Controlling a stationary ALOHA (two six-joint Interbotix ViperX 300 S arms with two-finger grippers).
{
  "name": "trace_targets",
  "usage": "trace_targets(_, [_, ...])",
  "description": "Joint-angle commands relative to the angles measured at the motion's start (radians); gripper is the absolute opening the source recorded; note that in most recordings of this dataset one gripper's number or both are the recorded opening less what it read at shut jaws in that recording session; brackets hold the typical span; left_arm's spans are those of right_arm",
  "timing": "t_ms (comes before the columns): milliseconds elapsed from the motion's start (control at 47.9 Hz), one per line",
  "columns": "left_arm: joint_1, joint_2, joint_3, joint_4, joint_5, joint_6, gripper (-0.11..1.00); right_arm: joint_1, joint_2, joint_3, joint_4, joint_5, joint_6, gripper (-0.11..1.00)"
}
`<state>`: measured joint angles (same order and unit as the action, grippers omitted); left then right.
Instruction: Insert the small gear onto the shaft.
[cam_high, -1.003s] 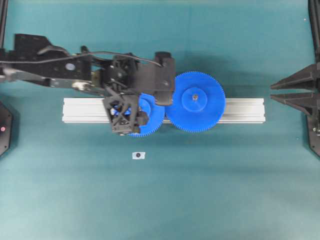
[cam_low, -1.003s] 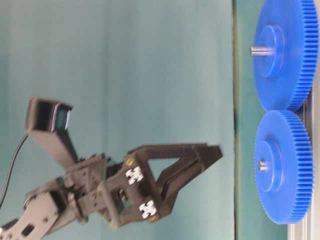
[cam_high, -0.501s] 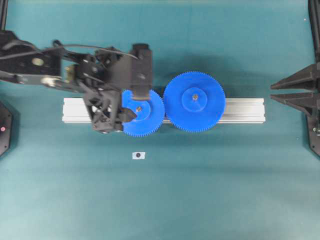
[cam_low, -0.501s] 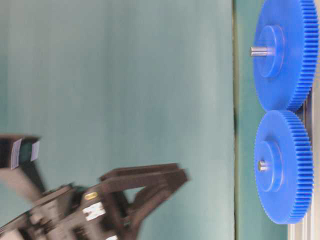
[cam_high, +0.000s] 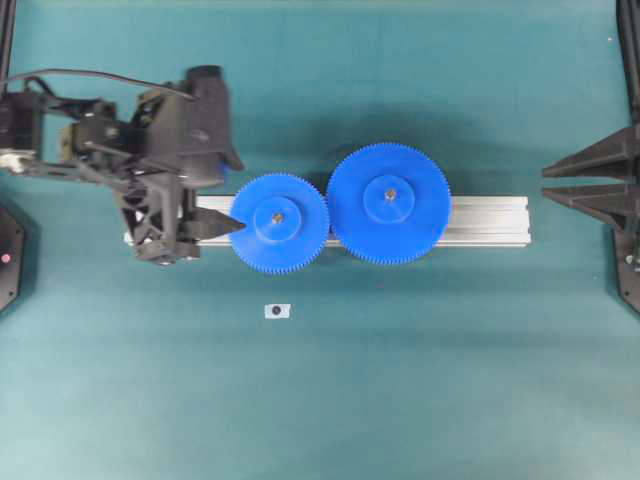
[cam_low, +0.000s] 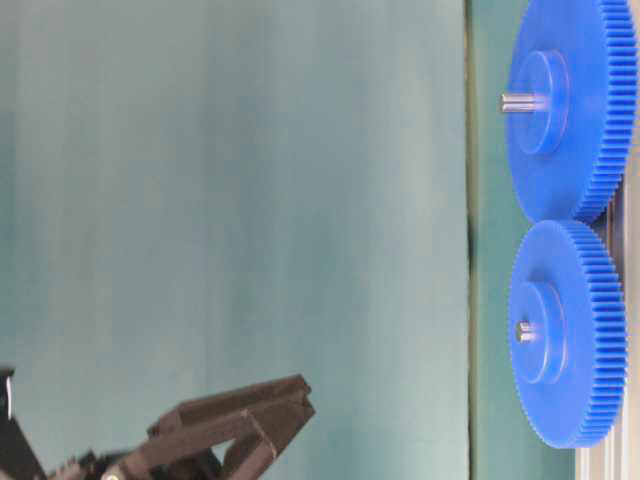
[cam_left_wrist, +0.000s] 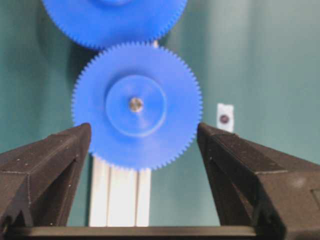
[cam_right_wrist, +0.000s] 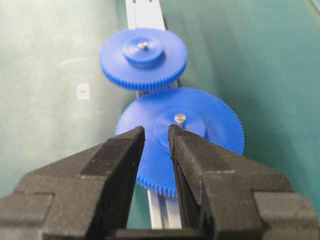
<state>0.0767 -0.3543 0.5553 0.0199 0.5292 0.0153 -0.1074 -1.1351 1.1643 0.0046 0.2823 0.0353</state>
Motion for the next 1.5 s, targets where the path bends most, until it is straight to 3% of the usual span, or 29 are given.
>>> trace_targets(0, [0.006,-0.049,0.043,0.003,-0.064,-0.002,0.83,-0.002,0.003,-0.011,-0.002,-0.009,0.006,0.38])
trace_targets(167, [0.006,-0.121,0.164,0.003,-0.244,-0.006,0.83,-0.002,0.003,-0.011,-0.002,-0.009,0.006,0.38])
trace_targets(292, [0.005,-0.149,0.218,0.002,-0.304,-0.018,0.83,-0.002,0.005,-0.009,-0.002,-0.009,0.008,0.38])
trace_targets(439, [0.005,-0.114,0.238,0.002,-0.328,-0.044,0.83,-0.002,0.005,-0.009,-0.002,-0.009,0.008,0.38])
trace_targets(668, [0.006,-0.005,0.252,0.002,-0.465,-0.054,0.83,-0.002,0.005,-0.009,-0.002,-0.009,0.008,0.38])
trace_targets(1065, [0.012,0.221,0.229,0.003,-0.520,-0.123,0.83,-0.002,0.005,-0.009,0.002,-0.009,0.008,0.38])
trace_targets(1483, [0.014,0.295,0.181,0.003,-0.522,-0.117,0.83,-0.002,0.003,-0.009,0.002,-0.009,0.008,0.38])
